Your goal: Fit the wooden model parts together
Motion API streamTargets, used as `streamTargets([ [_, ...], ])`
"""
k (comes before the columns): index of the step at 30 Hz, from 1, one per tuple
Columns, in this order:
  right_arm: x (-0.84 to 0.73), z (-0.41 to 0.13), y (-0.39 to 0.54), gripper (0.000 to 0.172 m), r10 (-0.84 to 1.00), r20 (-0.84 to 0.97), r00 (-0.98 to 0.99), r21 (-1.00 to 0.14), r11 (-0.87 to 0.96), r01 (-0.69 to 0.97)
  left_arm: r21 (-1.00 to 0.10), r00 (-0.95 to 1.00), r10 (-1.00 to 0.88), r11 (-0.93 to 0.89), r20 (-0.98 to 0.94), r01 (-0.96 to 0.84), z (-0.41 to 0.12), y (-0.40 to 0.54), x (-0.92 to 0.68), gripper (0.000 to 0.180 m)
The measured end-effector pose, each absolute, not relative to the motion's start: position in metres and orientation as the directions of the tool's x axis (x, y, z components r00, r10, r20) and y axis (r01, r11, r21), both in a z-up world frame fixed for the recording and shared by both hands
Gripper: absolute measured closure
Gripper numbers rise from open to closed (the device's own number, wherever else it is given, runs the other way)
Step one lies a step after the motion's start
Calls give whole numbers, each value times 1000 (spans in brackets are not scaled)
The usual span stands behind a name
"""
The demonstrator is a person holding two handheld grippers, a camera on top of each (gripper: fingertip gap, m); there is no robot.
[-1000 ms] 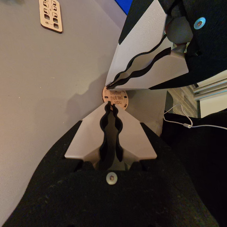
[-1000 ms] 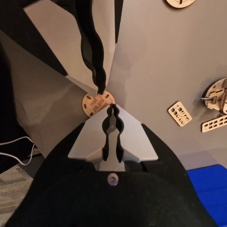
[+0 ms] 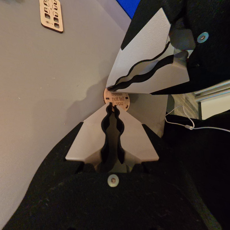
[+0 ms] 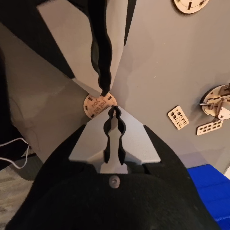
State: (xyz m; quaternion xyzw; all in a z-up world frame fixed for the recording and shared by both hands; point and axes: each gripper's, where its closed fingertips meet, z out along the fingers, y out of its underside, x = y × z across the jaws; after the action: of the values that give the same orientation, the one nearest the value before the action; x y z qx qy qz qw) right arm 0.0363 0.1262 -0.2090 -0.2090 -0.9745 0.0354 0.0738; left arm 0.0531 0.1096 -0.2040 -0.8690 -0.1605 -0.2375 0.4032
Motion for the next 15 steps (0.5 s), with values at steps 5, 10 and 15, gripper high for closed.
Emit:
streamTargets([
  [5, 40, -204, 120, 149, 477, 73, -876, -198, 868, 456, -624, 835, 87, -623, 544, 471, -204, 110, 53, 180],
  [10, 35, -198, 125, 166, 527, 78, -846, -267, 829, 492, -623, 834, 87, -623, 545, 472, -204, 110, 53, 180],
  [15, 24, -188, 123, 172, 606, 44, -794, -387, 743, 546, -623, 833, 87, -623, 546, 473, -204, 110, 53, 180],
])
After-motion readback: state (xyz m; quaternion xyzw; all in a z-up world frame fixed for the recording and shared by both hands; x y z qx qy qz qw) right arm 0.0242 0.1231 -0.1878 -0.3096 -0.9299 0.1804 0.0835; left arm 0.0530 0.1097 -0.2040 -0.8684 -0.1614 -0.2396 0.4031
